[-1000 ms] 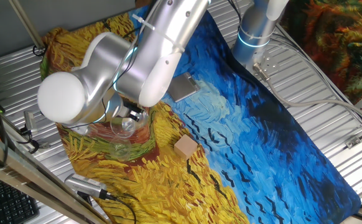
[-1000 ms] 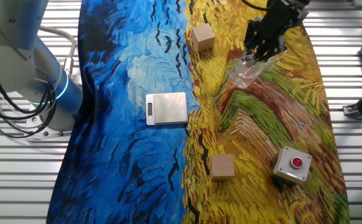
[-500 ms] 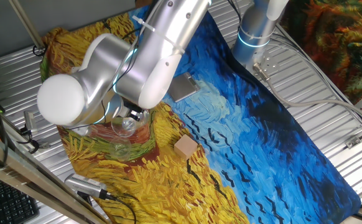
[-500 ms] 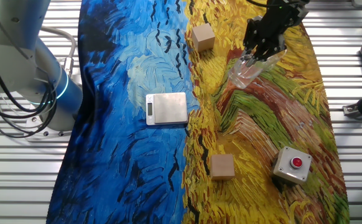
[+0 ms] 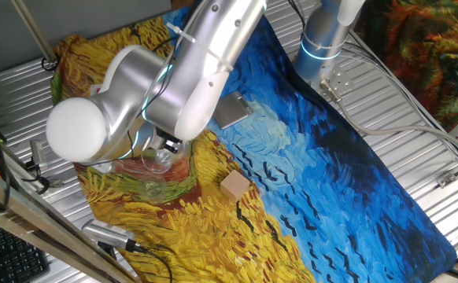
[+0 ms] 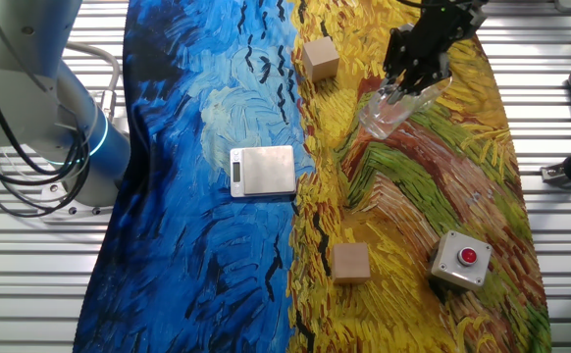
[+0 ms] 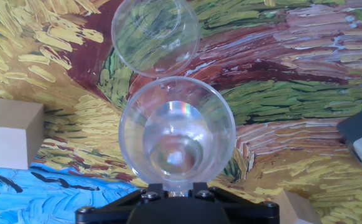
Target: Pour the water from one cup into another empty cup
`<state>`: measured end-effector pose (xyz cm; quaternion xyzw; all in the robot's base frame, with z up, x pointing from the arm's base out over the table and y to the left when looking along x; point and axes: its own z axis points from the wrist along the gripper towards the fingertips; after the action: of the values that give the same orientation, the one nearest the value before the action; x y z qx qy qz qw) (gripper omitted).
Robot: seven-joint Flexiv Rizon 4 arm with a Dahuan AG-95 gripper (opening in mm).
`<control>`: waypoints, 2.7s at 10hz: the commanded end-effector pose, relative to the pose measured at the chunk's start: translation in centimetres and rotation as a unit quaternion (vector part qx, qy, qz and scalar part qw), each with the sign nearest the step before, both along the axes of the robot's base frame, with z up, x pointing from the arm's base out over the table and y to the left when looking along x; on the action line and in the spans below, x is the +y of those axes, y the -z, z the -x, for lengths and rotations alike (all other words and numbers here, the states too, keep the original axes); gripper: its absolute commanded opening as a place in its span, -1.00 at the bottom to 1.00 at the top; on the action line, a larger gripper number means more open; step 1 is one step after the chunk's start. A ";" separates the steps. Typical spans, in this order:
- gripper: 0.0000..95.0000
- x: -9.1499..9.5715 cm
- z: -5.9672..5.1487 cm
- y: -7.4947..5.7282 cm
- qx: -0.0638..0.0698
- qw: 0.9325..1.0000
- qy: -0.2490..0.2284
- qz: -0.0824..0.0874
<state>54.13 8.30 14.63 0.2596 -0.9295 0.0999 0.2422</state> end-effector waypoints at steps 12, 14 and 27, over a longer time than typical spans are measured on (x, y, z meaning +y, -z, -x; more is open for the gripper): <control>-1.00 0.3 0.1 0.0 0.035 0.999 0.010 0.028; -1.00 0.3 0.1 -0.1 0.040 0.999 0.011 0.031; -1.00 1.3 -0.9 -1.0 0.058 0.997 0.020 0.039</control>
<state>55.14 9.59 15.55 0.2374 -0.9142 0.1159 0.3073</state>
